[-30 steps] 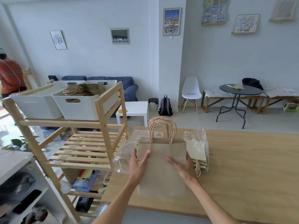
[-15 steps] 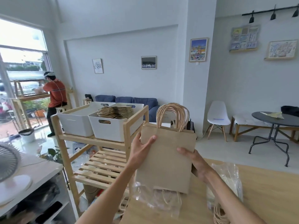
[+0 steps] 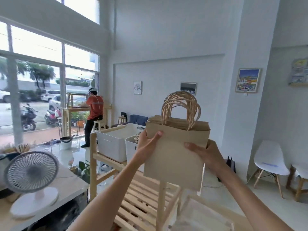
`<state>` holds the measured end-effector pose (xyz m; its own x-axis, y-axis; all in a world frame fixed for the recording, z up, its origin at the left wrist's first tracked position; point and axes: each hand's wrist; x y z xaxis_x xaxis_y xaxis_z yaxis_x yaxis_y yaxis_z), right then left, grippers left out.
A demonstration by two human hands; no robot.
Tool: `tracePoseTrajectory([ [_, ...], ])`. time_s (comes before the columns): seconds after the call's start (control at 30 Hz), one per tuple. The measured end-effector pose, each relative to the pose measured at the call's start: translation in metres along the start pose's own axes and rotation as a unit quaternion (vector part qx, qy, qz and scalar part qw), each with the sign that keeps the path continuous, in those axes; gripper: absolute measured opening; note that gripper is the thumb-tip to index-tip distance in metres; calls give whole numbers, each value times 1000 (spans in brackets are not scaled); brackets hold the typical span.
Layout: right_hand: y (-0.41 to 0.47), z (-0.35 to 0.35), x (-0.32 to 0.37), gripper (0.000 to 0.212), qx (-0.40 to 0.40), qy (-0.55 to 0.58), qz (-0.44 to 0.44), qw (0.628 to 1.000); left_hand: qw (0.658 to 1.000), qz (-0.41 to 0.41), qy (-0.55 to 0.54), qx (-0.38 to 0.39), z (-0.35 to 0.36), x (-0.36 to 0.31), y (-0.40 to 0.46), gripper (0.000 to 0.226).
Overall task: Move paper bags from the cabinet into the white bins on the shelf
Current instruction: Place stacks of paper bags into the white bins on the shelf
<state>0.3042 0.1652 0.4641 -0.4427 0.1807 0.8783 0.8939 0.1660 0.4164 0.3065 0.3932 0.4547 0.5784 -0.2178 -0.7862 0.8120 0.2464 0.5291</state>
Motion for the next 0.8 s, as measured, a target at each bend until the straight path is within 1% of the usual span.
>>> tracePoseTrajectory([
  [0.03, 13, 8, 7, 26, 1, -5, -12, 1000, 1000, 4, 8, -2, -8, -7, 11, 84],
  [0.13, 53, 35, 22, 24, 6, -29, -38, 999, 999, 40, 26, 25, -34, -25, 41, 98],
  [0.2, 82, 55, 29, 25, 6, -38, -53, 998, 997, 50, 48, 40, -56, -34, 61, 93],
  [0.27, 109, 75, 34, 31, 6, -49, -72, 996, 995, 43, 67, 56, -84, -36, 83, 77],
  [0.3, 122, 85, 36, 32, 3, -52, -81, 995, 994, 42, 83, 58, -99, -34, 93, 75],
  [0.37, 148, 102, 39, 33, -7, -50, -97, 994, 992, 38, 117, 33, -133, -28, 108, 87],
  [0.43, 173, 116, 42, 29, -14, -54, -118, 991, 992, 26, 123, -23, -167, -17, 117, 88],
  [0.5, 196, 133, 44, 22, -18, -62, -144, 988, 988, 7, 138, -73, -197, -5, 125, 79],
  [0.57, 218, 152, 42, 21, -21, -71, -166, 983, 980, -13, 168, -108, -222, 7, 133, 61],
  [0.63, 241, 173, 36, 21, -32, -86, -185, 979, 972, -29, 190, -134, -248, 22, 143, 54],
  [0.7, 262, 193, 25, 17, -48, -119, -203, 971, 965, -54, 207, -150, -267, 33, 152, 53],
  [0.8, 289, 223, -2, 12, -37, -184, -239, 953, 963, -82, 195, -165, -284, 42, 164, 39],
])
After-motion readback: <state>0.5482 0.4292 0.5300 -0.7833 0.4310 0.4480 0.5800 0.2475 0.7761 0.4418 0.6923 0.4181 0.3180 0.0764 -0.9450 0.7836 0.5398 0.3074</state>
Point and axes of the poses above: each hand's wrist, its own y-axis towards the middle knuckle, its own z-axis out of the palm, x = y × z, and after that the axes turned 12 degrees about -y, right-handed
